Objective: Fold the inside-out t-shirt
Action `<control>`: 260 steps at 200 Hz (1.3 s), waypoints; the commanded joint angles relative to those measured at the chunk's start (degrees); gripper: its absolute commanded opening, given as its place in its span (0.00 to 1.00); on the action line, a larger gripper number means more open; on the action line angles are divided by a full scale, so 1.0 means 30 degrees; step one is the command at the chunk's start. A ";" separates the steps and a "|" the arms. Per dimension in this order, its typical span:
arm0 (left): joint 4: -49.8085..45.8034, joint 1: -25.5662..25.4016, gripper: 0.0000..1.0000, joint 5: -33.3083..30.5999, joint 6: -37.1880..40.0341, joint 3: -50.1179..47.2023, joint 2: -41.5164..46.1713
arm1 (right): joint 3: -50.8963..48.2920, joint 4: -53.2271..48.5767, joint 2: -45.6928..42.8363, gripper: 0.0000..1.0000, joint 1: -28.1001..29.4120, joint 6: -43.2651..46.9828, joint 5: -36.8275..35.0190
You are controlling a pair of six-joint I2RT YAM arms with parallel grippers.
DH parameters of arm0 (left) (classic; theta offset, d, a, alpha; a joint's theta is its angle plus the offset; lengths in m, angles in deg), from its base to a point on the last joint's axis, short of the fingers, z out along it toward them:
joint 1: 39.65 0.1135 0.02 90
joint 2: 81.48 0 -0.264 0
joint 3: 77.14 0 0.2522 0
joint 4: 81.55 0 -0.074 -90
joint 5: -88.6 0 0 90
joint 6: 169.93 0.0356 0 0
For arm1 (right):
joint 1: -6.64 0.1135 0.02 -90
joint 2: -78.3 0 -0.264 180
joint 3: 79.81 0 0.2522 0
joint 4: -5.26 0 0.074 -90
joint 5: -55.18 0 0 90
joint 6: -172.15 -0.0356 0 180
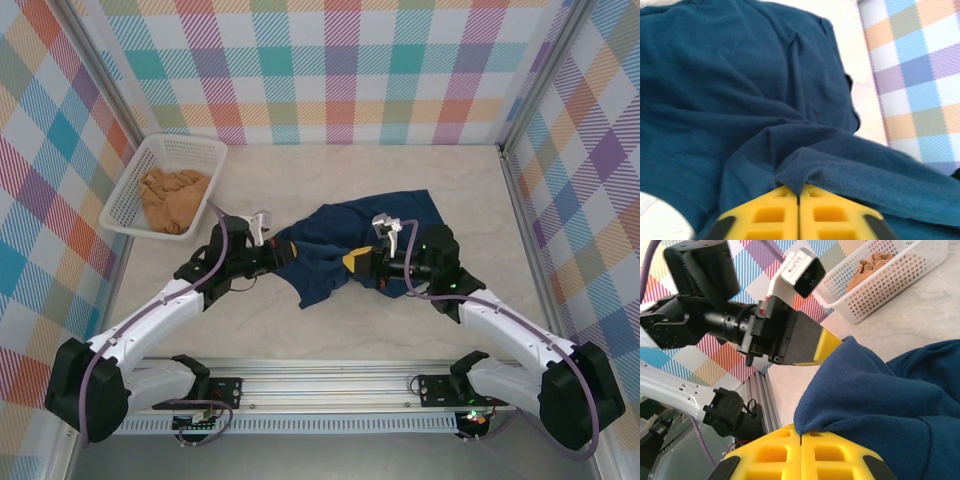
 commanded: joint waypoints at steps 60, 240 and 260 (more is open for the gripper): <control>-0.2462 -0.2912 0.58 -0.1896 0.5635 0.1681 0.1780 | 0.1977 -0.3248 0.0052 0.00 -0.0309 0.2477 0.1078; -0.2615 -0.6841 0.36 -0.3249 0.9781 0.4648 -0.2396 | 0.2014 -0.4487 -0.0442 0.00 -0.0325 0.2933 0.1227; -0.2524 -0.6715 0.15 -0.2447 0.9716 0.4971 -0.2903 | 0.1979 -0.4927 -0.0740 0.00 -0.0331 0.3232 0.1092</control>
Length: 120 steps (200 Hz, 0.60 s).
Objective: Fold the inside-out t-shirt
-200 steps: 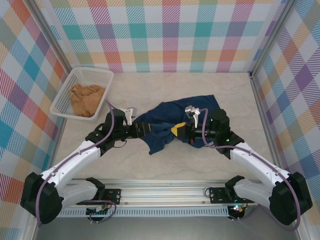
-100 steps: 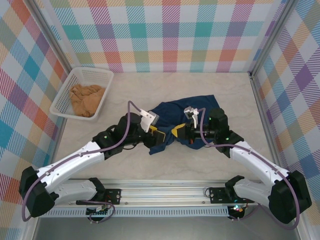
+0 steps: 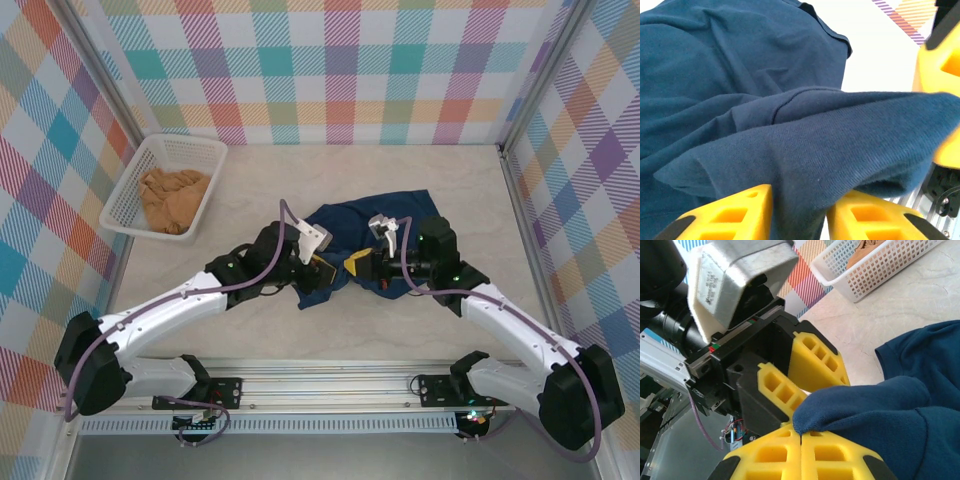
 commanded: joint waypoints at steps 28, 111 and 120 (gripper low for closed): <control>0.1384 0.1128 0.00 0.4824 -0.1297 0.0698 0.0186 | 0.1337 -0.4854 -0.1128 0.00 -0.0048 0.3033 -0.3779; 0.5417 0.3351 0.00 1.0460 -0.5253 -0.1336 0.1710 | 0.0898 -0.6062 -0.2292 0.35 0.1983 0.2798 -0.9683; 0.5477 0.3434 0.00 1.0476 -0.5281 -0.1366 0.1679 | 0.0546 -0.5760 -0.2778 0.38 0.2171 0.2800 -0.9427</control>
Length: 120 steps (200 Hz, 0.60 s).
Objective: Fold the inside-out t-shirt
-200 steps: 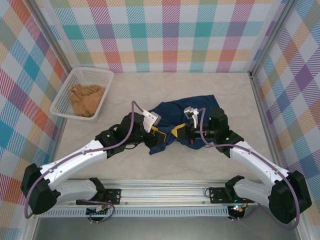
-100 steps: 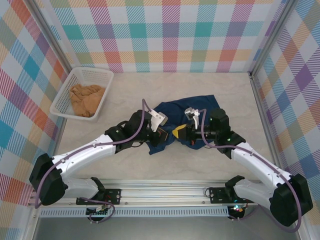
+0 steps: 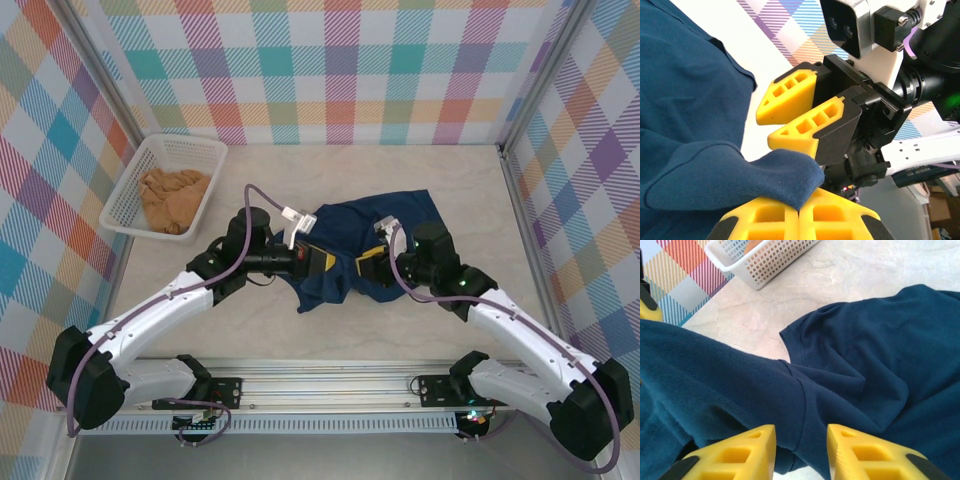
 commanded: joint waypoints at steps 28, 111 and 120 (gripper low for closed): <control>0.1079 0.0399 0.00 0.1072 -0.0957 -0.0105 0.0013 | -0.1538 0.0744 -0.2226 0.48 0.1839 0.0988 -0.0118; 0.0816 0.0443 0.00 0.0832 -0.1084 -0.0171 0.0143 | -0.0317 0.2955 0.1751 0.41 0.4282 0.1284 -0.5941; 0.0338 0.0518 0.00 0.0431 -0.0823 -0.0109 0.0254 | -0.0243 0.3356 0.1909 0.25 0.4262 0.1060 -0.5472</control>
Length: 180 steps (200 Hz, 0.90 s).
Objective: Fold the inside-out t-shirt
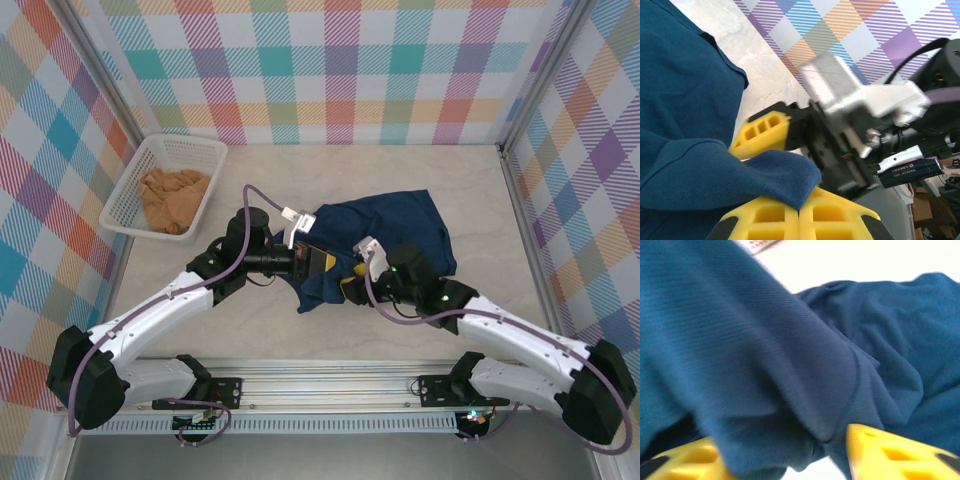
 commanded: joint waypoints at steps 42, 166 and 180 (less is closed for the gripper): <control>-0.2132 0.2385 0.00 -0.3588 -0.0644 -0.0316 0.0641 | -0.0709 0.3500 -0.2202 0.02 -0.2748 -0.1324 0.8676; -0.5003 0.2651 0.49 -0.6963 0.0626 0.0552 0.1140 | -0.1314 0.9506 0.0099 0.00 -0.5340 -0.6183 1.5121; -0.4543 0.2463 0.56 -0.6788 0.0896 -0.0032 0.2352 | -0.1231 0.9145 0.0131 0.00 -0.5340 -0.6073 1.4756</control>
